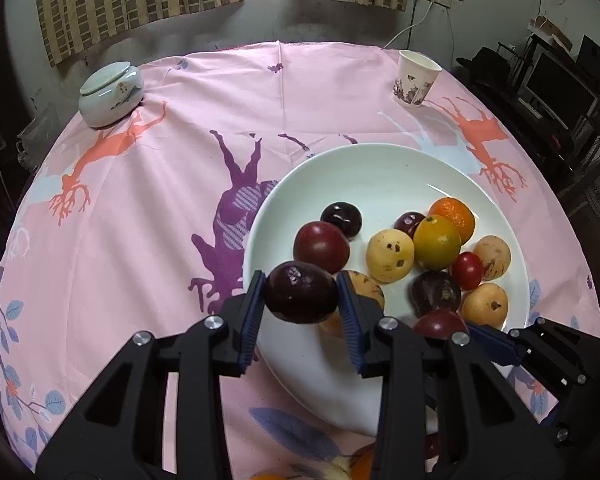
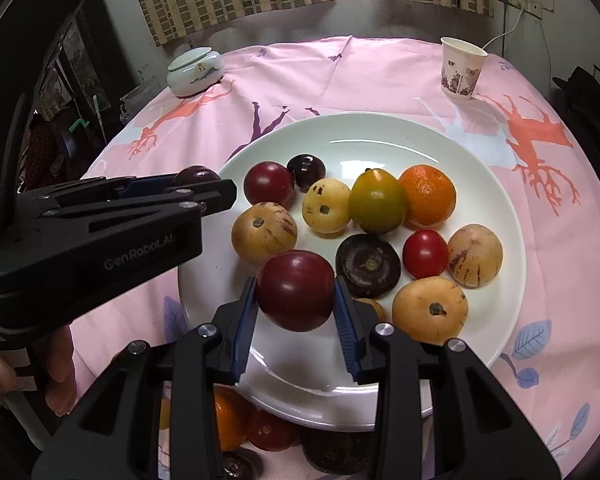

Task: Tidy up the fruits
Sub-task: 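Carry both fruits over the white plate and open both tools to release, then move both open tools back toward the remaining fruit pile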

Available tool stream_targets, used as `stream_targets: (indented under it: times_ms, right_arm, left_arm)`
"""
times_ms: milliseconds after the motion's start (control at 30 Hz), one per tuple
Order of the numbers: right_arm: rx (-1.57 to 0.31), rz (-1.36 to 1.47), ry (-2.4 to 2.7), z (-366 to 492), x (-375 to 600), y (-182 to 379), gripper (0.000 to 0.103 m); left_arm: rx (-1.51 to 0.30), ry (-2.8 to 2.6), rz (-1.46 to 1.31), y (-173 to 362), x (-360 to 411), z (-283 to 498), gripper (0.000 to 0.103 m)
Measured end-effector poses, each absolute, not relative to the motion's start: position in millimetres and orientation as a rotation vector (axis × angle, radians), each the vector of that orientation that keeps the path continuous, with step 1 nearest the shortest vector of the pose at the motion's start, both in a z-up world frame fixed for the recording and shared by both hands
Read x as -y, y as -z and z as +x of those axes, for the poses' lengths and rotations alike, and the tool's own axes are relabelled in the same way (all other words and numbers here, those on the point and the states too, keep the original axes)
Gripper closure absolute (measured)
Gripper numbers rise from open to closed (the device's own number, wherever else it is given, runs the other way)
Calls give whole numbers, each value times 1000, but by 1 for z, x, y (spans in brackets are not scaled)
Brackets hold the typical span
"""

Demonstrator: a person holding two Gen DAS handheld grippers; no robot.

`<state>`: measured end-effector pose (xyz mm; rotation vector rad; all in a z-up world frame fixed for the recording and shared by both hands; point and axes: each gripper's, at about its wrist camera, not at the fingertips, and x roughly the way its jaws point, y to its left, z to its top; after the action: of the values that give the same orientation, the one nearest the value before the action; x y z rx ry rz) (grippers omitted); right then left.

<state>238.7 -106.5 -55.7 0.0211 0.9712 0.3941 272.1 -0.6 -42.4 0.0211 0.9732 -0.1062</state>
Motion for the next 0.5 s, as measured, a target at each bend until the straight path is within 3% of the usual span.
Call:
stream_targets:
  times_ms: [33, 100, 167, 200, 233, 433, 500]
  right_arm:
    - [-966, 17, -384, 239, 106, 55, 65]
    - [-950, -4, -348, 239, 105, 54, 64]
    - [-926, -23, -326, 234, 108, 49, 48]
    - [-903, -24, -318, 230, 110, 44, 31]
    - [-867, -19, -309, 223, 113, 37, 25]
    - [-832, 58, -327, 197, 135, 12, 14]
    - [-831, 84, -333, 184, 143, 7, 14]
  left_arm:
    - [-970, 103, 25, 41, 2, 274, 65]
    - [-950, 105, 20, 34, 4, 273, 49]
    - [-906, 106, 21, 22, 4, 266, 45]
    - [-889, 111, 22, 16, 4, 262, 41]
    - [-875, 116, 22, 10, 4, 257, 39]
    - [-815, 158, -18, -22, -3, 215, 37]
    - [-795, 159, -8, -29, -3, 194, 29]
